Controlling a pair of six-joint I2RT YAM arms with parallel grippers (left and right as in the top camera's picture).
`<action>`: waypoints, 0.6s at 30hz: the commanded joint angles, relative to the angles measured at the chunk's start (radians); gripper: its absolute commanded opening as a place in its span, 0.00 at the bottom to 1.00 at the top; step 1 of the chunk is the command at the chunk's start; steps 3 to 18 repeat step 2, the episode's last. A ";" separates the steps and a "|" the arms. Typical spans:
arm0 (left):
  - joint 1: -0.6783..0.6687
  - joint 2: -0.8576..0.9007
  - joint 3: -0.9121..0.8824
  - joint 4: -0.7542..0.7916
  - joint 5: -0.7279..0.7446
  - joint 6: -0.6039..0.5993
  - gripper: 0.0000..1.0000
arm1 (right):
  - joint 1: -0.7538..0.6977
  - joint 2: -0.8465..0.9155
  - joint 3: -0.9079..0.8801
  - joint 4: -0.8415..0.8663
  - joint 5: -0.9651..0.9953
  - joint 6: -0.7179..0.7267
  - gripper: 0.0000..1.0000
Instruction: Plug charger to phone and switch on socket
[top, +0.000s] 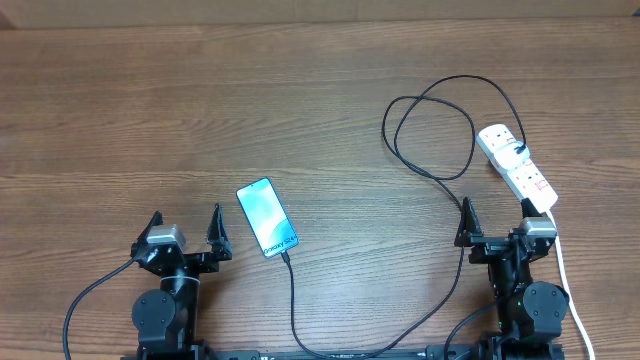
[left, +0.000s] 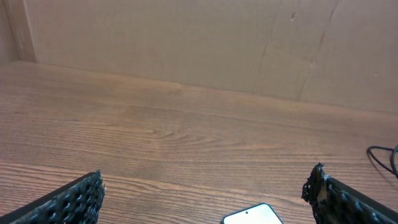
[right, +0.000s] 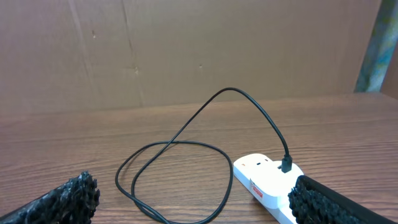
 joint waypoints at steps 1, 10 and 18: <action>0.010 -0.011 -0.003 -0.002 -0.005 -0.008 1.00 | 0.005 -0.010 -0.010 0.005 0.010 0.002 1.00; 0.010 -0.011 -0.003 -0.002 -0.005 -0.008 1.00 | 0.005 -0.010 -0.010 0.005 0.010 0.003 1.00; 0.010 -0.011 -0.003 -0.002 -0.005 -0.008 1.00 | 0.005 -0.010 -0.010 0.005 0.010 0.003 1.00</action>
